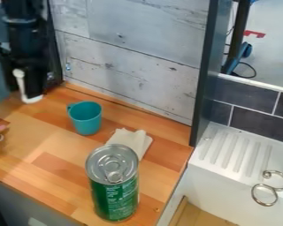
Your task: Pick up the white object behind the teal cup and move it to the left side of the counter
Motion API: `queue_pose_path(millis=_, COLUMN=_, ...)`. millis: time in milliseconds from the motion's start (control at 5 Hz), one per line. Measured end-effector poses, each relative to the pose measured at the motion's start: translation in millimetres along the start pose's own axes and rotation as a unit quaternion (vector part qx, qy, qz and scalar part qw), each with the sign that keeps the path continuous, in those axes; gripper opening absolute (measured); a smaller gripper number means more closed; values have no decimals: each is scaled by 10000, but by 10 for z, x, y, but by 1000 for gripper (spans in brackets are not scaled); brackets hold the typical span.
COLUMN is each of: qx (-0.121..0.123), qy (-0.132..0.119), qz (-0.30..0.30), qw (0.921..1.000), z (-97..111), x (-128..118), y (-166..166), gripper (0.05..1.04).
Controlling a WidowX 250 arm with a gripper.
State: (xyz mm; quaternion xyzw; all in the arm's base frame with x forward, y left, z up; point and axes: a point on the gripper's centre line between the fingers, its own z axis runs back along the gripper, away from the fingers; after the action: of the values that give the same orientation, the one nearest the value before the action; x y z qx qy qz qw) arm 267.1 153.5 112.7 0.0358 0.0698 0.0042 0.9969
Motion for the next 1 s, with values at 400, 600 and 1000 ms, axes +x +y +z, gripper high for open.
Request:
queue_pose_path(millis=400, qx=-43, qy=-197, qz=22, qw=9998, z=-391, x=49, y=443, gripper=599)
queue_pose_path(millis=600, qx=-126, qy=-273, qz=-12, qw=9995, z=-531, x=147, y=546, gripper=599)
queue_pose_path(millis=1000, qx=-138, qy=-179, qz=-99, qw=9997, z=-851, x=223, y=615, gripper=599)
